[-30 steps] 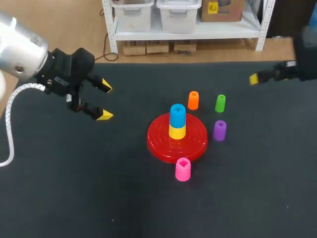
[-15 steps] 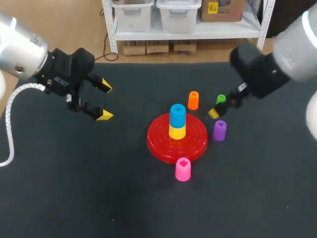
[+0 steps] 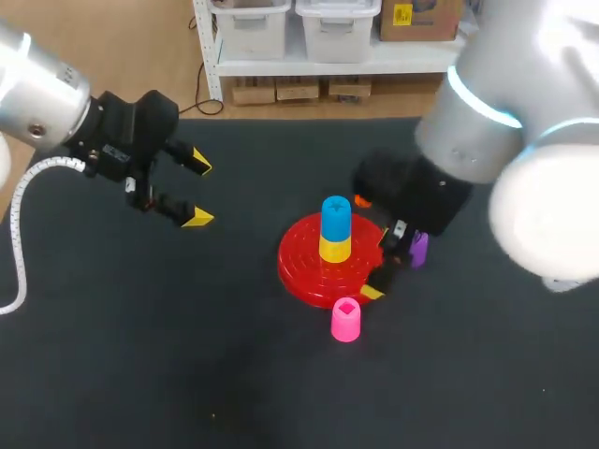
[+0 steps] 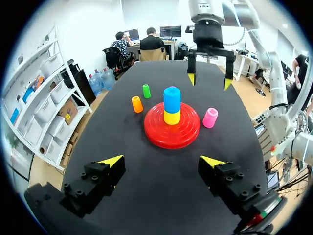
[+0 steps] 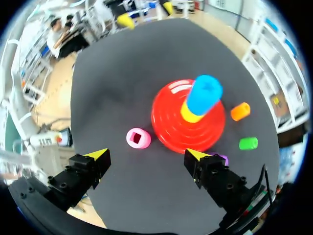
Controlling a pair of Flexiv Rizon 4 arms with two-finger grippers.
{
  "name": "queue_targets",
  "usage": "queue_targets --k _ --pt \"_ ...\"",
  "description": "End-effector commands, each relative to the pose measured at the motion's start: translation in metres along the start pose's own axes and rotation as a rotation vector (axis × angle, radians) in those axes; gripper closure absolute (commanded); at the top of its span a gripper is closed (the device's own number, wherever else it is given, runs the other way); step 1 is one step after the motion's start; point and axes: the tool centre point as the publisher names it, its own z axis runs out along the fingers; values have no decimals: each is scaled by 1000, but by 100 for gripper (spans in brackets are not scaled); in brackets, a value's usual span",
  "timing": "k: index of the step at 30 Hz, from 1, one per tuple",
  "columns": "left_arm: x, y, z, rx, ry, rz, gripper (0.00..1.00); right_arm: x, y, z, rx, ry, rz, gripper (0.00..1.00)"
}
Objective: Pick up and stack the cylinders on the red base in this order: pink,purple,orange,green
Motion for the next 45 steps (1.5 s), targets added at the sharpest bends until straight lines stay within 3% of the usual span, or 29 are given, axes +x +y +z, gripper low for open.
queue_targets --k 1,5,26,35,45 --pt "1 -1 0 -2 -1 1 0 -12 -4 14 -13 176 -92 0" --pt "1 -1 0 -2 -1 1 0 -12 1 20 51 202 -165 0" --pt "1 -1 0 -2 -1 1 0 -12 1 20 51 202 -165 0" --pt "1 -1 0 -2 -1 1 0 -18 20 43 63 346 -229 0" --pt "1 -1 0 -2 -1 1 0 -16 21 56 87 373 -215 0"
